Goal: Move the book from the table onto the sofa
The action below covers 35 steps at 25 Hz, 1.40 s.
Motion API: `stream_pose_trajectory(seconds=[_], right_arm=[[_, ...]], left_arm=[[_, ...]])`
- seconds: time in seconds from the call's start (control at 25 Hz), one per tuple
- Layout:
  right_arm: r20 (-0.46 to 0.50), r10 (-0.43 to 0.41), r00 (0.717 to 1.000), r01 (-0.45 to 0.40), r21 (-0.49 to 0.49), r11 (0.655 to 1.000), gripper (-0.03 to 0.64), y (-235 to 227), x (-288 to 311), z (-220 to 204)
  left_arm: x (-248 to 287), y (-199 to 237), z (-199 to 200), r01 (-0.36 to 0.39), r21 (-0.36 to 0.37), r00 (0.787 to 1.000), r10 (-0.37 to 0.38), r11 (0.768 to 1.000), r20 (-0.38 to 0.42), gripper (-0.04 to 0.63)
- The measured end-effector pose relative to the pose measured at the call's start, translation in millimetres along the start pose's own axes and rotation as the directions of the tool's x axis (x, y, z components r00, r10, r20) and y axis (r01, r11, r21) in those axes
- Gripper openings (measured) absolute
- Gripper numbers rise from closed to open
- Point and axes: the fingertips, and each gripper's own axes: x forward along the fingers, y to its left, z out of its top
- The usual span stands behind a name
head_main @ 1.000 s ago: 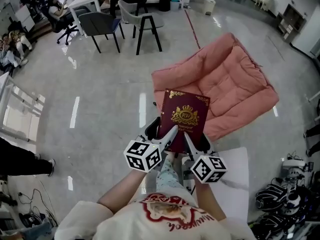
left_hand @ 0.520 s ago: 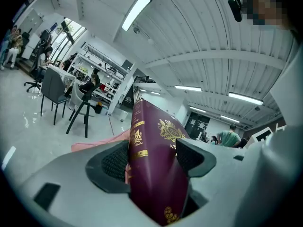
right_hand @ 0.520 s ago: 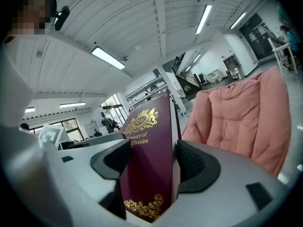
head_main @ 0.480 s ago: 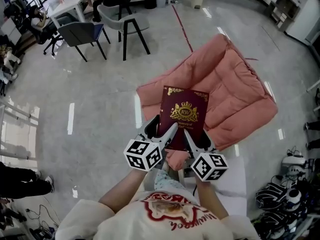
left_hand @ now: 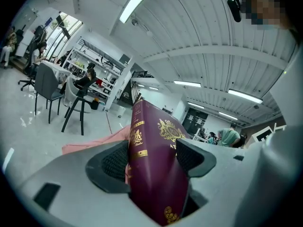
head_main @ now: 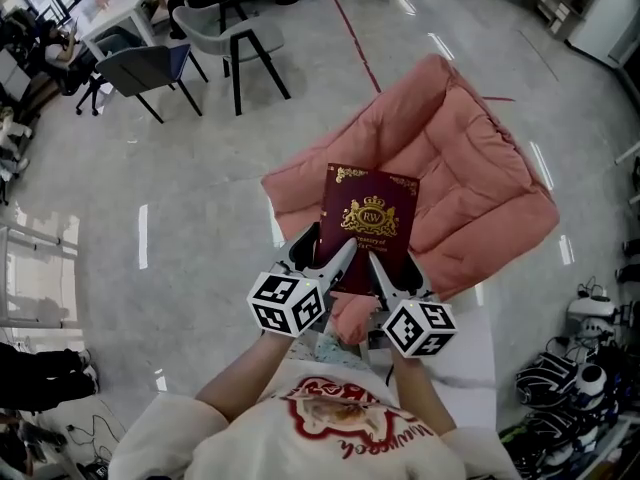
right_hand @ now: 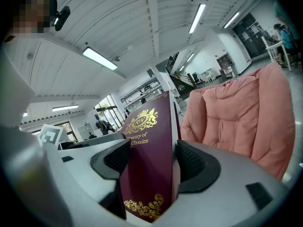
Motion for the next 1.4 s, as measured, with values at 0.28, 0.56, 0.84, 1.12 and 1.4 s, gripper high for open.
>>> stream_pose_trajectory(seconds=[0.28, 0.56, 0.84, 1.12, 1.4], right_arm=[[0.006, -0.058, 0.998, 0.058, 0.022, 0.998, 0.288, -4.6, 14.0, -5.8], [0.003, -0.138, 0.990, 0.138, 0.054, 0.989, 0.288, -13.3, 41.7, -13.0], [-0.043, -0.178, 0.983, 0.182, 0.097, 0.979, 0.288, -48.4, 62.5, -34.5], [-0.073, -0.208, 0.975, 0.217, 0.139, 0.966, 0.288, -79.8, 83.0, -58.8], [-0.112, -0.228, 0.967, 0.245, 0.182, 0.952, 0.288, -112.2, 100.7, -94.6]], left_arm=[[13.3, 15.3, -2.6, 0.038, -0.009, 0.998, -0.038, 0.999, -0.046, 0.313], [37.8, 41.9, -5.9, 0.085, -0.034, 0.990, -0.088, 0.996, -0.107, 0.313], [70.6, 60.0, -36.9, 0.088, -0.062, 0.979, -0.098, 0.994, -0.177, 0.313], [98.8, 79.2, -67.0, 0.079, -0.063, 0.967, -0.092, 0.995, -0.236, 0.313], [121.1, 101.2, -108.2, 0.063, -0.072, 0.953, -0.081, 0.995, -0.293, 0.313]])
